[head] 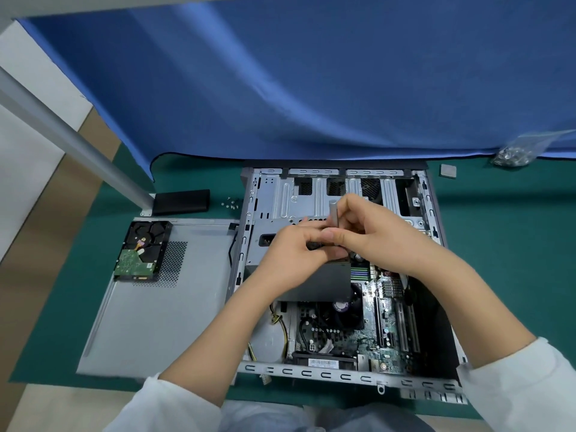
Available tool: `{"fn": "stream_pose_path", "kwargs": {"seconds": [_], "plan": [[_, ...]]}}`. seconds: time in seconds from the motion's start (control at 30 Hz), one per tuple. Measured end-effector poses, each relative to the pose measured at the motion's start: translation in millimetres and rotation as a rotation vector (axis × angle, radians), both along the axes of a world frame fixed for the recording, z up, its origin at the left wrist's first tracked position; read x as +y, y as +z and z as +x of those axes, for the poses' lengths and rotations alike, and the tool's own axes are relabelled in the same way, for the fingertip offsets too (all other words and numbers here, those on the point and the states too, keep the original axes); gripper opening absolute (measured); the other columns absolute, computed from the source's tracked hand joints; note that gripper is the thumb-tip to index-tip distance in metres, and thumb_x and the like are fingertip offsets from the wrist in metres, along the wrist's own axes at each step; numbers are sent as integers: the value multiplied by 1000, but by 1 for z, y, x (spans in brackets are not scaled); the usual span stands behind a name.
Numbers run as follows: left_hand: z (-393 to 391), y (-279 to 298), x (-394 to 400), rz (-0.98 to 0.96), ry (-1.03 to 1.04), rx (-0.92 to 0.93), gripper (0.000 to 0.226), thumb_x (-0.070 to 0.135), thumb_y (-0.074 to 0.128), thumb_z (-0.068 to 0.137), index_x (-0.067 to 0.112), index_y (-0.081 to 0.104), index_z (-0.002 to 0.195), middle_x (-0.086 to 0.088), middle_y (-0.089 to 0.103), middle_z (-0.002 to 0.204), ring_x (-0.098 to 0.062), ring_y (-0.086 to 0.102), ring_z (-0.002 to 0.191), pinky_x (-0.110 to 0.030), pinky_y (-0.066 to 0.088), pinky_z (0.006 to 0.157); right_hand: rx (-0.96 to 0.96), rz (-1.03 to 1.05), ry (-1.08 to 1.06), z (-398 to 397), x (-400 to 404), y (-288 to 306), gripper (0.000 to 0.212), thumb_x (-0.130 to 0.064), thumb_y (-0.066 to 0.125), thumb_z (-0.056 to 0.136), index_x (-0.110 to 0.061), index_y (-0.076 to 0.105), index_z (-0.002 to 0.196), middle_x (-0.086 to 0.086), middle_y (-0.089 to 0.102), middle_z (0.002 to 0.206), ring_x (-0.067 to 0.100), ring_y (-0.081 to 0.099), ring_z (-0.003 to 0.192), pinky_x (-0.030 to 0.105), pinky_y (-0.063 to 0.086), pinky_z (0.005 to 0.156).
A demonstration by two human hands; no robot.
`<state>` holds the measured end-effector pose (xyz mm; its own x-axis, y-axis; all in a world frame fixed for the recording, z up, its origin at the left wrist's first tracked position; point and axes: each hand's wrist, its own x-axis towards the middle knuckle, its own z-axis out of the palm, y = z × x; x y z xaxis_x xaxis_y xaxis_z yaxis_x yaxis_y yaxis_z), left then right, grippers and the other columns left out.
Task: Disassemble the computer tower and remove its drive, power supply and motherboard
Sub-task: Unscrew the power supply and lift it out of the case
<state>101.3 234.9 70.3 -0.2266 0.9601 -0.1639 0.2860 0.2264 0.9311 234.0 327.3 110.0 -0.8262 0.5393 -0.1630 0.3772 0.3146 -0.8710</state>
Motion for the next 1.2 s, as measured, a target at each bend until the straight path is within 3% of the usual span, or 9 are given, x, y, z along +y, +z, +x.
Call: {"fn": "stream_pose_path", "kwargs": {"seconds": [0.1, 0.23, 0.4, 0.5, 0.7, 0.8, 0.9, 1.07, 1.2], "plan": [[2, 2, -1, 14, 39, 24, 26, 19, 80, 72, 43, 73, 75, 24, 68, 91, -2, 62, 93, -30, 50, 90, 39, 12, -112, -3, -2, -3, 21, -32, 71, 80, -27, 51, 76, -14, 58, 63, 3, 50, 58, 25, 43, 59], [2, 3, 0, 13, 65, 53, 15, 31, 83, 64, 40, 71, 66, 17, 69, 89, -2, 62, 92, -26, 48, 88, 30, 54, -68, -1, 0, 1, 18, -24, 64, 87, -30, 55, 73, -12, 60, 69, 6, 53, 67, 31, 46, 70], [-4, 10, -1, -11, -85, -105, 36, 9, 72, 80, 43, 70, 71, 21, 70, 80, 5, 65, 82, -13, 48, 79, 0, 33, 49, 0, 1, 9, 33, -13, 51, 95, -36, 53, 73, -2, 65, 86, 11, 56, 75, 31, 47, 72], [-1, 7, -1, -36, -13, -69, 34, 11, 76, 76, 44, 72, 67, 21, 70, 76, 4, 65, 81, -26, 49, 89, -33, 30, 65, -3, 1, 9, 20, -22, 53, 95, -31, 56, 77, -10, 59, 76, 2, 49, 64, 24, 40, 63], [3, 6, -1, -72, 85, -42, 17, 23, 83, 67, 27, 73, 79, 2, 73, 85, -17, 68, 87, -42, 53, 87, 17, 35, -96, -7, -4, 5, 20, -33, 67, 85, -21, 51, 81, 0, 60, 73, 13, 52, 66, 35, 45, 64], [3, 5, -1, -45, 96, -45, 18, 25, 85, 64, 26, 72, 76, 8, 71, 77, -7, 65, 73, -35, 55, 80, 7, 67, -109, -5, -3, 5, 18, -29, 63, 87, -25, 50, 76, -9, 60, 64, 5, 49, 56, 29, 42, 57], [1, 9, -2, -10, 4, -83, 26, 19, 78, 74, 43, 69, 70, 8, 68, 83, -2, 64, 78, -22, 51, 79, 0, 48, -51, -3, -1, 7, 14, -21, 55, 93, -25, 53, 80, -4, 66, 79, 16, 59, 74, 37, 49, 72], [1, 9, -3, -6, 10, -68, 29, 15, 75, 78, 43, 71, 70, -3, 69, 91, -11, 66, 86, -28, 52, 85, -29, 25, 17, -3, -2, 10, 12, -24, 49, 96, -20, 57, 88, 3, 64, 85, 19, 57, 77, 40, 48, 75], [4, 7, -3, -12, 62, -69, 20, 24, 82, 68, 38, 72, 78, 11, 73, 84, -9, 67, 86, -34, 54, 85, -95, 125, 9, -5, -5, 11, 21, -37, 52, 93, -20, 59, 83, -3, 62, 75, 8, 52, 65, 30, 42, 62]]}}
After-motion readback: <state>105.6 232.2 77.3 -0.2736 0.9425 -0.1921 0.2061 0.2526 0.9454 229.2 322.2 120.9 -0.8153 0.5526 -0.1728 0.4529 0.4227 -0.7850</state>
